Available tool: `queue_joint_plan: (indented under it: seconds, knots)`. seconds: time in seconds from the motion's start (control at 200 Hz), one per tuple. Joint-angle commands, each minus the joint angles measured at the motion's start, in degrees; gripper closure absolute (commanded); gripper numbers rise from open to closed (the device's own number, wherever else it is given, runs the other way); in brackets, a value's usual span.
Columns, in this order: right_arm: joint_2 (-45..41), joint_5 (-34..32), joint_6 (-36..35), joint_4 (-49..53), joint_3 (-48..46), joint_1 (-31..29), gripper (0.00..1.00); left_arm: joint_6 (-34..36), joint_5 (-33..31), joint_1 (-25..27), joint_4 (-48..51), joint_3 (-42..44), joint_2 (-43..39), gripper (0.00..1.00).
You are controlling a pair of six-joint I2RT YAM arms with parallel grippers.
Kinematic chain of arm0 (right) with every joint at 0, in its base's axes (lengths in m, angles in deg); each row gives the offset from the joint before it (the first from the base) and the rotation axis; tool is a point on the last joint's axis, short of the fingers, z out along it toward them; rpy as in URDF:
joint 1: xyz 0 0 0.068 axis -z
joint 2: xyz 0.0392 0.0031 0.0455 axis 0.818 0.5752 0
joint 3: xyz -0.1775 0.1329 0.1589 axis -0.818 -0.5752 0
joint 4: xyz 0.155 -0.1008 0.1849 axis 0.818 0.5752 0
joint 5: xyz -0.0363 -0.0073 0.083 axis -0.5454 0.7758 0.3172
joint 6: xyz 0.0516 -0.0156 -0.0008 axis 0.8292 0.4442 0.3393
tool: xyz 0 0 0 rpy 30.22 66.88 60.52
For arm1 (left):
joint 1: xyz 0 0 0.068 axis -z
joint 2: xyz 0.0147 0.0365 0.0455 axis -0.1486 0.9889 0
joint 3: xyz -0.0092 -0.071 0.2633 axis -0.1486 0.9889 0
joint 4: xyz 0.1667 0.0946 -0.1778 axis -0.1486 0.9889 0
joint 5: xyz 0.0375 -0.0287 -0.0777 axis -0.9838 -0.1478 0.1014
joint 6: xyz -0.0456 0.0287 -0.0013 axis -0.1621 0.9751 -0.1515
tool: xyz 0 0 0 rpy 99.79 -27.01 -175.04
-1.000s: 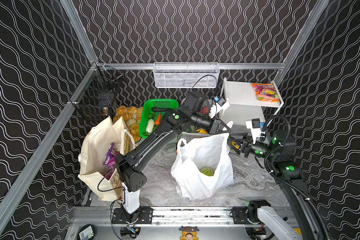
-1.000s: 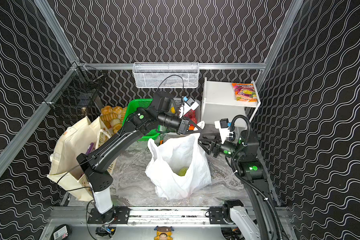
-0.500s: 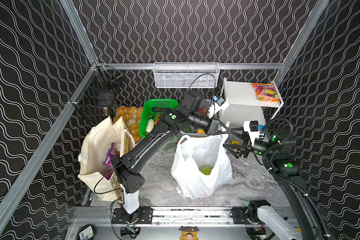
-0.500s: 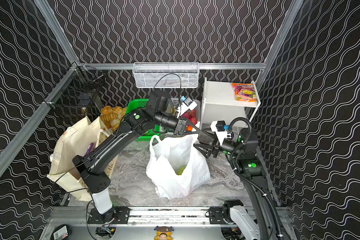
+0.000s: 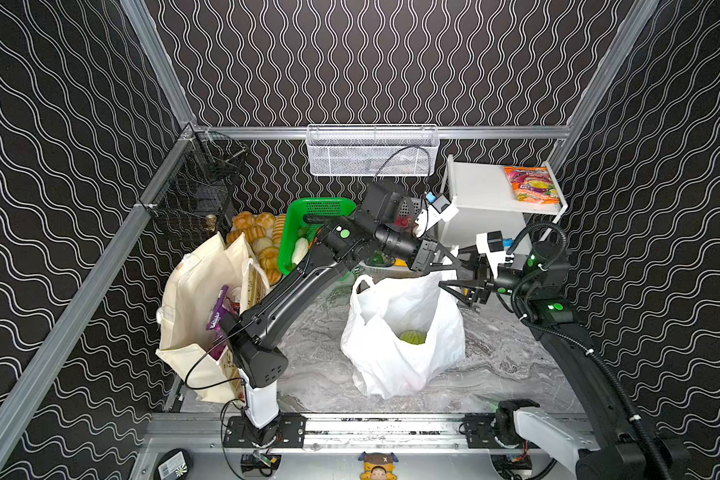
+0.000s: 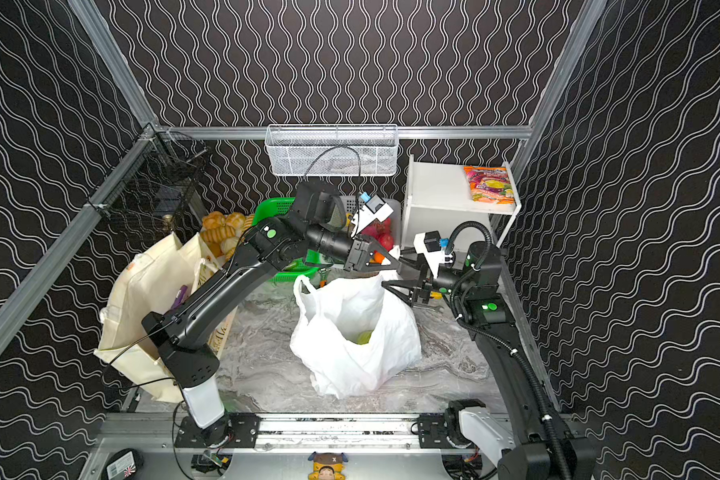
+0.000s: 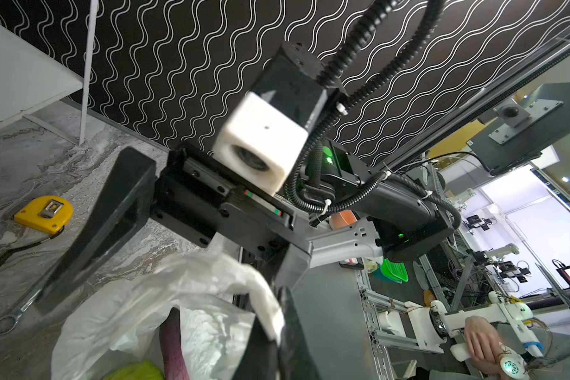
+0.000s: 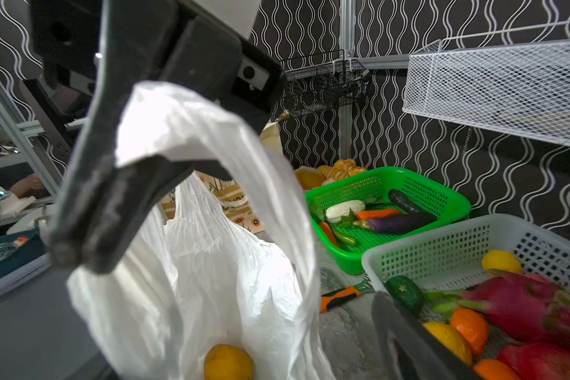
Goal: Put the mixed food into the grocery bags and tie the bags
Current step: 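Grasp the bag handles with the left gripper beside the right gripper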
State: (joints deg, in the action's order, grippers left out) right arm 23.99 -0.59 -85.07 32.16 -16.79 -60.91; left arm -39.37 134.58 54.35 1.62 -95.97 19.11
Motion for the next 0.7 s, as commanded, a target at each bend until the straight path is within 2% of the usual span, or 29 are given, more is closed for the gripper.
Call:
queue_joint_plan:
  seconds: [0.0, 0.045, 0.155, 0.265, 0.355, 0.425, 0.461, 0.501, 0.521, 0.606, 0.691]
  knots:
    - [0.62, 3.53, 4.59, -5.84, -0.40, -0.77, 0.45, 0.92, 0.29, -0.54, 0.17, 0.03, -0.60, 1.00]
    - [0.15, 2.08, 5.19, -6.64, -1.64, -1.18, 0.58, -0.01, -0.53, -1.07, -0.60, 0.52, -0.81, 1.00]
    - [-1.67, 1.87, 5.34, -5.37, -4.12, -1.58, 0.76, -2.36, 0.25, -2.65, -4.64, 3.32, -1.87, 1.00]
    - [-4.95, -1.76, 4.17, -0.13, -5.46, -2.61, 1.00, -2.97, 0.32, -3.75, -5.65, 3.74, -1.78, 1.00]
    - [-9.31, -7.58, 7.83, -1.88, -8.66, -4.17, 1.00, -1.12, -1.26, -3.94, -3.52, 2.87, -1.20, 1.00]
    - [-12.75, -15.16, 11.07, -2.33, -10.45, -6.43, 1.00, 0.23, -1.83, -3.93, -1.83, 2.17, -0.57, 1.00]
    - [-14.14, -19.91, 12.30, -1.66, -11.05, -7.96, 1.00, 0.66, -1.97, -3.81, -1.04, 1.84, -0.10, 0.92]
    - [-15.60, -26.30, 13.36, -0.36, -11.43, -9.89, 1.00, 1.01, -1.84, -3.83, -0.39, 1.52, 0.29, 0.77]
    - [-16.24, -29.23, 13.58, 0.56, -11.55, -10.84, 1.00, 1.08, -1.80, -3.76, -0.05, 1.29, 0.44, 0.73]
    - [-17.78, -39.60, 15.04, 3.91, -11.61, -14.40, 1.00, 2.27, -2.01, -3.49, 1.03, 0.85, 0.46, 0.62]
    - [-17.97, -43.17, 16.33, 6.61, -10.62, -16.29, 1.00, 3.34, -3.39, -2.62, 1.40, 0.79, 0.29, 0.56]
